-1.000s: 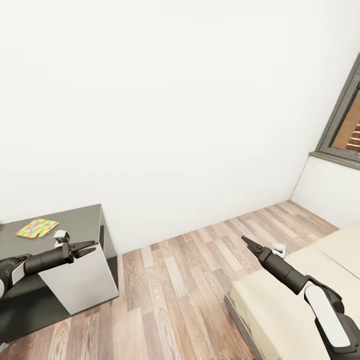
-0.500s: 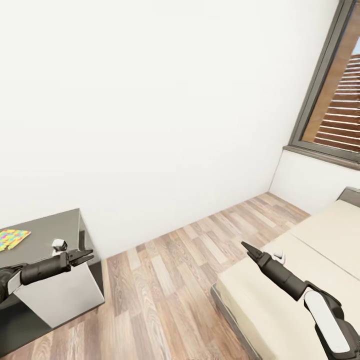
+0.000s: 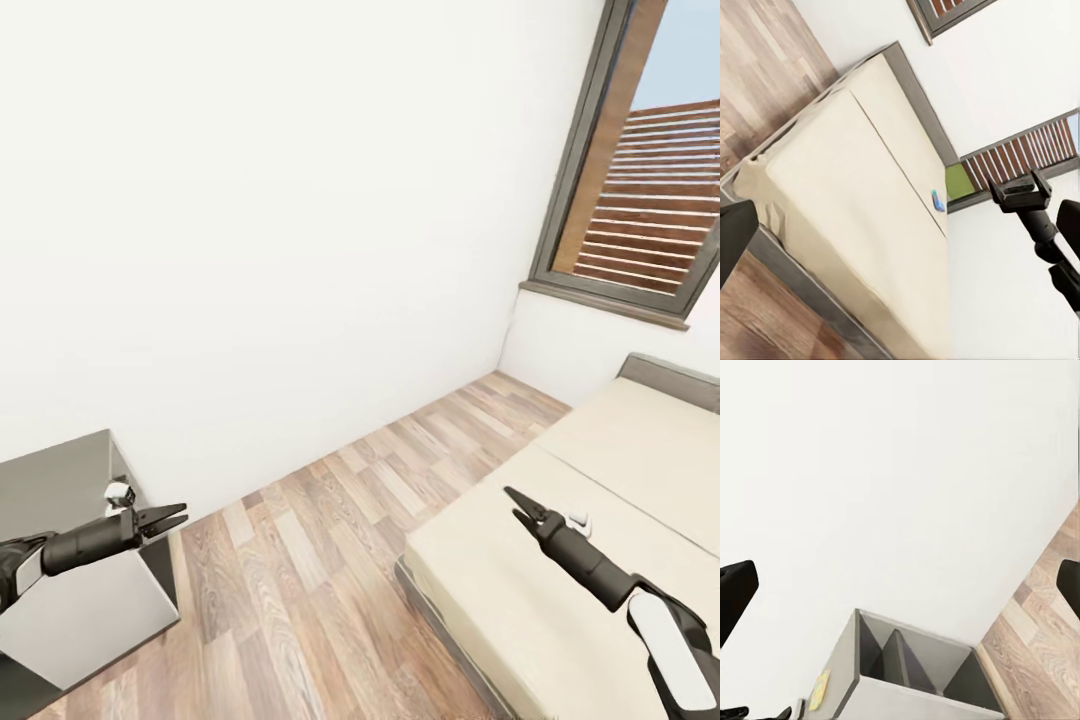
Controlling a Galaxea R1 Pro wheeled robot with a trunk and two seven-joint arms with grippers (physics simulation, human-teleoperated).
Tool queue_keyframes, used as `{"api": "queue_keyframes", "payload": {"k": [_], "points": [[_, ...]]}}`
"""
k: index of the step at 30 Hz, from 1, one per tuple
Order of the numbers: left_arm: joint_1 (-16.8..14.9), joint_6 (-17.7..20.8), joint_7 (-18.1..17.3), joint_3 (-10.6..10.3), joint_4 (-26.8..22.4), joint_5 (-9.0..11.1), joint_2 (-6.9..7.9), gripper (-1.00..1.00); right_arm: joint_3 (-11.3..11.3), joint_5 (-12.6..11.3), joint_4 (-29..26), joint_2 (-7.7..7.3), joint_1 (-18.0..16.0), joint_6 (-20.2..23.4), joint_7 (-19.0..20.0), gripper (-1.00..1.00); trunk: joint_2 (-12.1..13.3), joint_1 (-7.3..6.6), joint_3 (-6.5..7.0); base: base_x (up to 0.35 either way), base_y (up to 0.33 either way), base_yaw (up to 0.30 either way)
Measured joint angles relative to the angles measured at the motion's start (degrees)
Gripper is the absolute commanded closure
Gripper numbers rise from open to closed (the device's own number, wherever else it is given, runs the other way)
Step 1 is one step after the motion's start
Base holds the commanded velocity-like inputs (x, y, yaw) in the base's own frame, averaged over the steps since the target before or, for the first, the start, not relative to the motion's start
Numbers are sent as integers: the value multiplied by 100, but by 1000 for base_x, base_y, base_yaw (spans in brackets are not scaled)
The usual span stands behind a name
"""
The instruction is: Put all the toys in the child's room - the three board games (two on the bed and one on the table), the two jigsaw puzzles on the table, and the tennis ball on the table - inside the toy box on the table in the child's room.
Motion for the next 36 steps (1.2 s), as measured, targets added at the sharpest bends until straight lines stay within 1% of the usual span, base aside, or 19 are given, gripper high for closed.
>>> {"api": "queue_keyframes", "payload": {"k": [6, 14, 30, 36], "points": [[1, -1, 0, -1, -1, 0, -1, -100, -84, 8, 75, 3, 0, -6, 249, -100, 0, 0, -26, 0, 0, -248], [1, -1, 0, -1, -2, 1, 20, -100, -88, 17, 88, 12, 0, -8, 292, -100, 0, 0, -41, 0, 0, -253], [1, -2, 0, -1, -2, 3, 25, -100, -79, 28, 96, 20, 0, -102, 297, -100, -1, 0, 41, 0, 0, -251], [1, -2, 0, -7, -2, 0, 22, -100, -59, 33, 95, 57, 0, -129, 293, -100, -1, 0, 82, 0, 0, -223]]}}
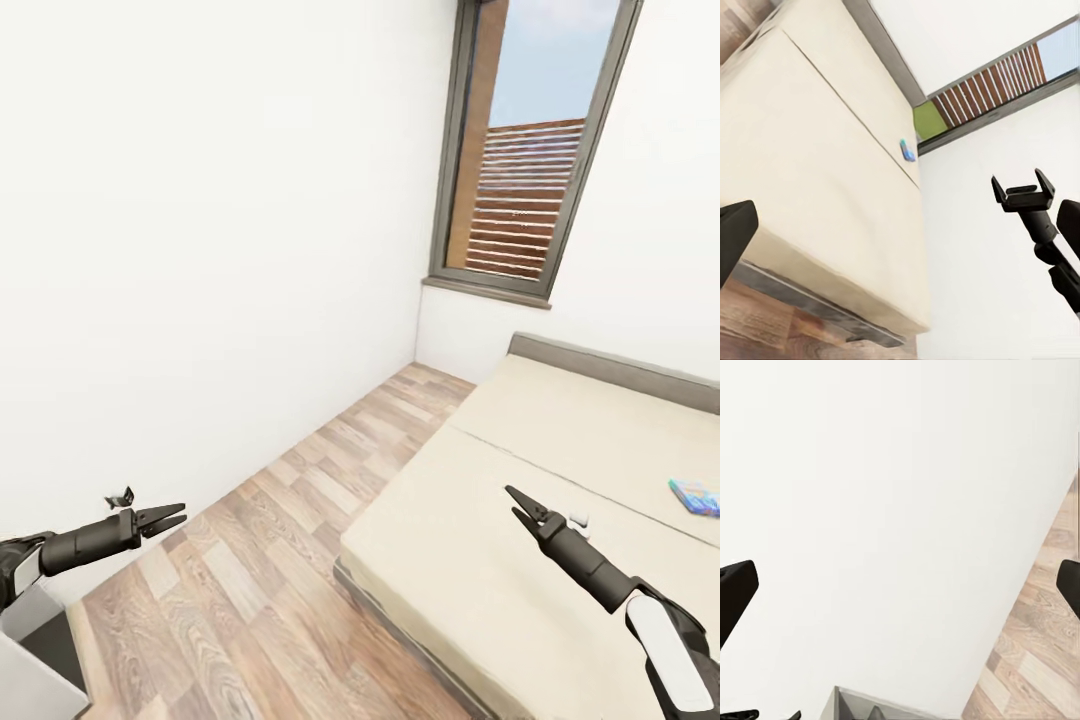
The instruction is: Put all the toys in the child's room - the three board games (two on the bed and one on the table), the two jigsaw puzzles on the table, and the tennis ball on the table - inside the toy box on the table in the child's room.
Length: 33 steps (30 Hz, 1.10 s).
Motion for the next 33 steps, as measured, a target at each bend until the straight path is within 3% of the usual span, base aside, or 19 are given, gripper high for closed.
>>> {"api": "queue_keyframes", "payload": {"k": [33], "points": [[0, 0, 0, -9, 0, 7, -9, -100, -11, -5, 26, -33, 0, -10, 4, -100, 0, 0, 233, 0, 0, -218]]}}
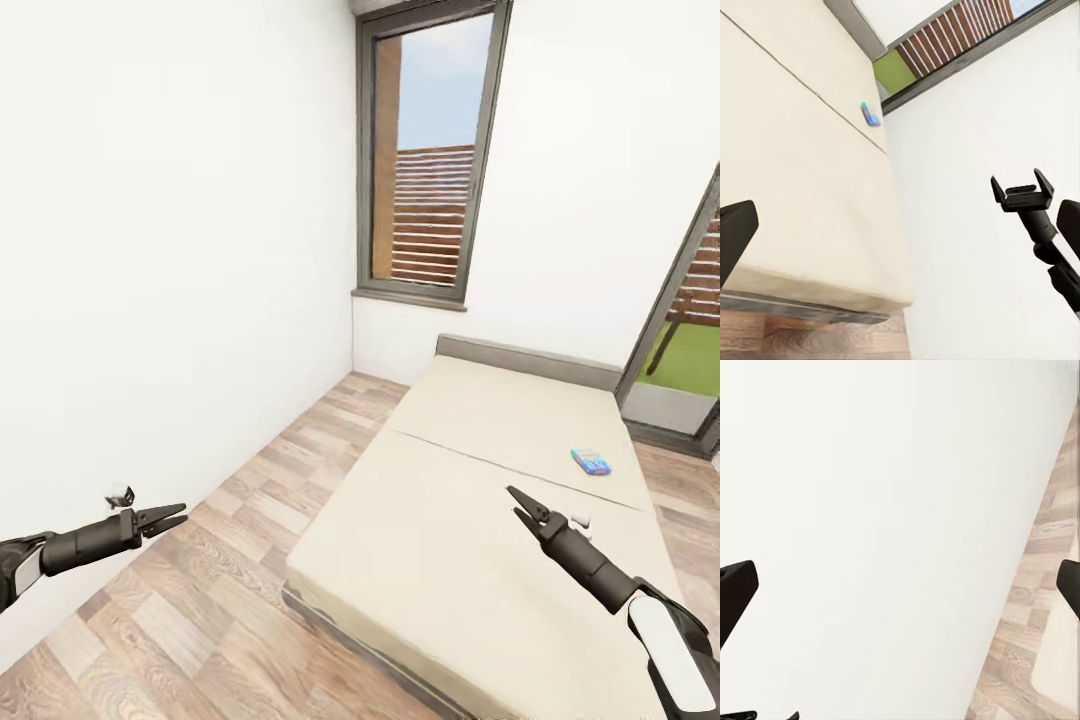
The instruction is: Put all the toys in the child's room - the three board games (two on the bed and one on the table), the two jigsaw puzzles on the table, and the tennis ball on the table - inside the toy box on the table in the child's room.
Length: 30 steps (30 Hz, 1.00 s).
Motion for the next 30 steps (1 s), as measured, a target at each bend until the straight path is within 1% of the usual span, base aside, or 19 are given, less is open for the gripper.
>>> {"api": "queue_keyframes", "payload": {"k": [7, 12, 30], "points": [[0, 0, 0, 0, 0, 0, -8, -100, -1, -6, 2, -2, 0, 2, 0, -100, 0, 0, 50, 0, -12, -218], [1, 0, 1, 0, 0, 1, -8, -100, -1, -6, 2, 0, 0, 0, 0, -100, 0, 0, 85, 0, -114, -218], [2, 0, 2, -2, -1, 0, -8, -100, -11, 1, 157, -1, 0, 0, -5, -100, 1, 0, 212, 0, -272, -218]]}}
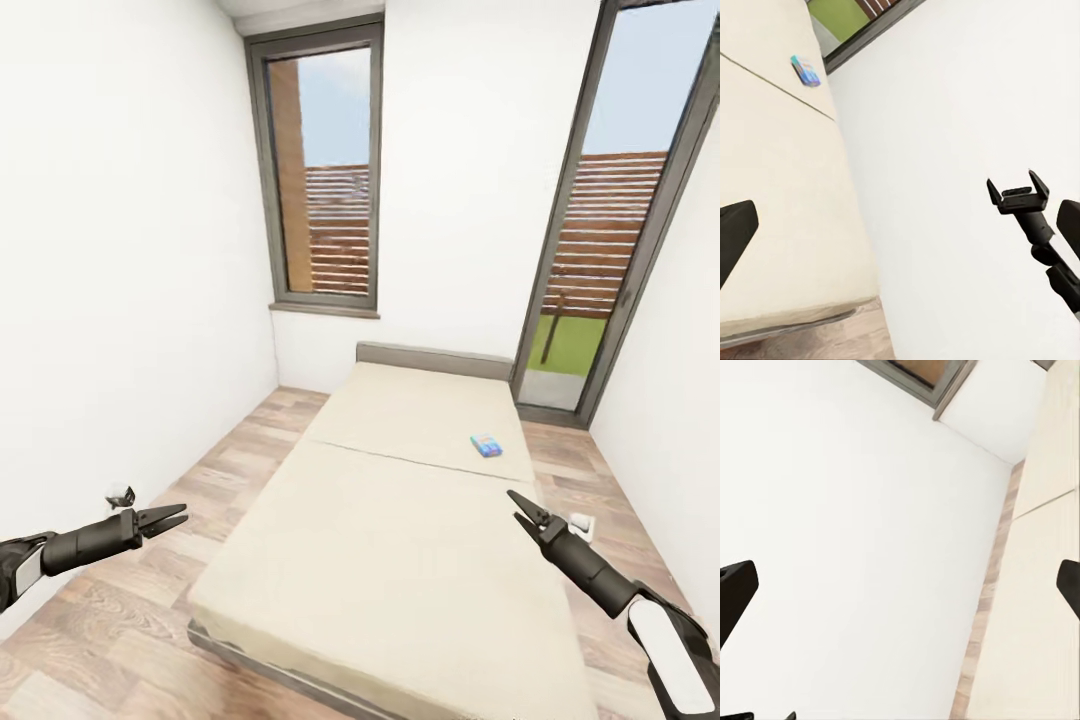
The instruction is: Put all the toys in the child's room - the three board games (two on the bed and one on the table), the two jigsaw puzzles on the table, and the tennis ball on the table - inside the toy box on the table in the child's room.
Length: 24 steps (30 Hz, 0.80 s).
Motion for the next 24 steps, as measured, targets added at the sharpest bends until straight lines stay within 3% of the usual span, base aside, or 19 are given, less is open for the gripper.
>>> {"api": "queue_keyframes", "payload": {"k": [8, 17, 24], "points": [[-1, 0, -1, 0, 1, 0, -2, -100, -4, 2, 10, 0, 0, -1, -6, -100, 1, -1, 56, 0, -224, -219], [-2, 0, -2, 1, 1, 0, -4, -100, -6, -7, 12, 0, 0, -5, -40, -100, -1, 0, 117, 0, -30, -214], [-2, 0, -4, 1, 1, 0, 0, -100, -3, -5, 14, 1, -2, -9, -58, -100, -2, 1, 135, 0, -3, -75]]}}
